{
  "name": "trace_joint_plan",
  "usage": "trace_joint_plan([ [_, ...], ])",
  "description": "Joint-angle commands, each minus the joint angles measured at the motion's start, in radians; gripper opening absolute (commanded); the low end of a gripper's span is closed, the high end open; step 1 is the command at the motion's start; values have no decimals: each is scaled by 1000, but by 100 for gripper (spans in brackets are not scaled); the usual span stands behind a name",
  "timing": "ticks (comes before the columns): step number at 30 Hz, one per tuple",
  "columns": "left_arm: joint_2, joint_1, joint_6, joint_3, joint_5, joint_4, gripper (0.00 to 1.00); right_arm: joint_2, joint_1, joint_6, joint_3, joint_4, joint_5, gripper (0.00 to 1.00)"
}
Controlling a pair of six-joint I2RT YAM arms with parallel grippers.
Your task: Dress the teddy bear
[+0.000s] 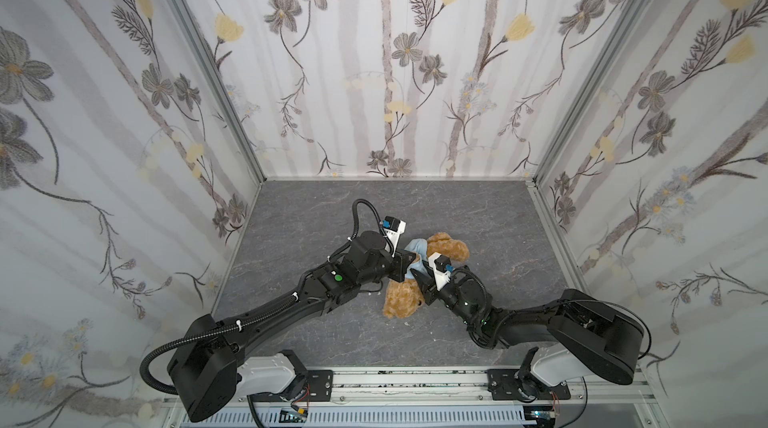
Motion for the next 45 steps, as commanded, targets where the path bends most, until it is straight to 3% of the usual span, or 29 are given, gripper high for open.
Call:
trace_joint_plan([
  [1,-19,5,45,13,-46,152,0,-74,-1,-13,-10,-261,84,49],
  [4,-6,3,54,5,-24,152,0,-193,-3,-51,-20,-263,-14,67],
  [6,2,2,55,2,-7,152,0,-251,-3,-72,-9,-277,-65,71],
  [16,4,-10,48,-1,9,156,0,-279,-4,-114,20,-246,-80,61],
  [28,26,-23,59,5,51,156,0,-279,-17,-193,20,-135,-34,68],
  [34,45,-27,87,18,148,156,0,-180,-81,-251,55,-81,-211,59],
  [37,56,-28,92,36,207,158,0,-115,-134,-223,65,-61,-261,48],
  [41,50,-19,80,61,260,185,0,20,-151,-146,19,8,-218,37],
  [45,33,15,51,73,284,198,0,93,-150,-39,-42,81,-118,34],
])
